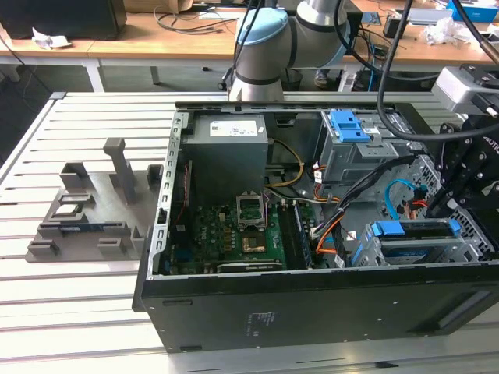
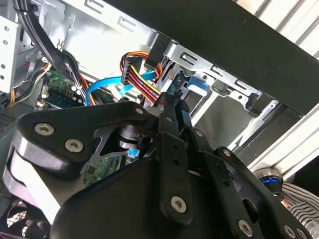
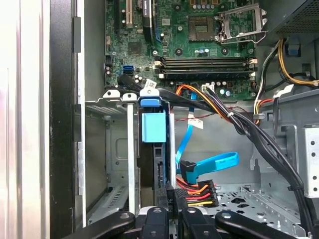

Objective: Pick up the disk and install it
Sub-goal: 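Insert the first disk wire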

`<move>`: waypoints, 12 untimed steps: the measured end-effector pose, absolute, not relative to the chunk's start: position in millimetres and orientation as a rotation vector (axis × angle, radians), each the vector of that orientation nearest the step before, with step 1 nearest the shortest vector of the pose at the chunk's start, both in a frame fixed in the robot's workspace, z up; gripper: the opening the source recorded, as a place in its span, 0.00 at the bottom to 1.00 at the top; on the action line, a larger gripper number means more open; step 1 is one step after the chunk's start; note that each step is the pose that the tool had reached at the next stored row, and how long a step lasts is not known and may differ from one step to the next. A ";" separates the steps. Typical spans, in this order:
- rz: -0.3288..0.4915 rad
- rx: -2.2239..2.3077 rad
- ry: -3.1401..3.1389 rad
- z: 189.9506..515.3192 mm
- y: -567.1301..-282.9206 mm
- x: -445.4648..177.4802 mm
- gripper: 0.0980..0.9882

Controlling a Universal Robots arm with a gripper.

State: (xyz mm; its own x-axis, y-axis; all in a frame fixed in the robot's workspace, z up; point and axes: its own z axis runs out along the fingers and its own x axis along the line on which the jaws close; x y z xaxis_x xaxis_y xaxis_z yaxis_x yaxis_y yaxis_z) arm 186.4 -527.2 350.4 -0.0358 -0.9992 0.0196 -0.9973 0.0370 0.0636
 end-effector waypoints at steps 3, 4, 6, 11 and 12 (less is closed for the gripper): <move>-0.051 2.140 -2.220 350.4 -530.2 186.0 0.08; -0.052 2.141 -2.221 350.3 -531.2 185.1 0.08; -0.061 2.145 -2.224 349.7 -531.4 184.1 0.08; -0.089 2.166 -2.227 347.5 -531.5 184.0 0.08; -0.089 2.166 -2.227 347.4 -531.5 184.0 0.08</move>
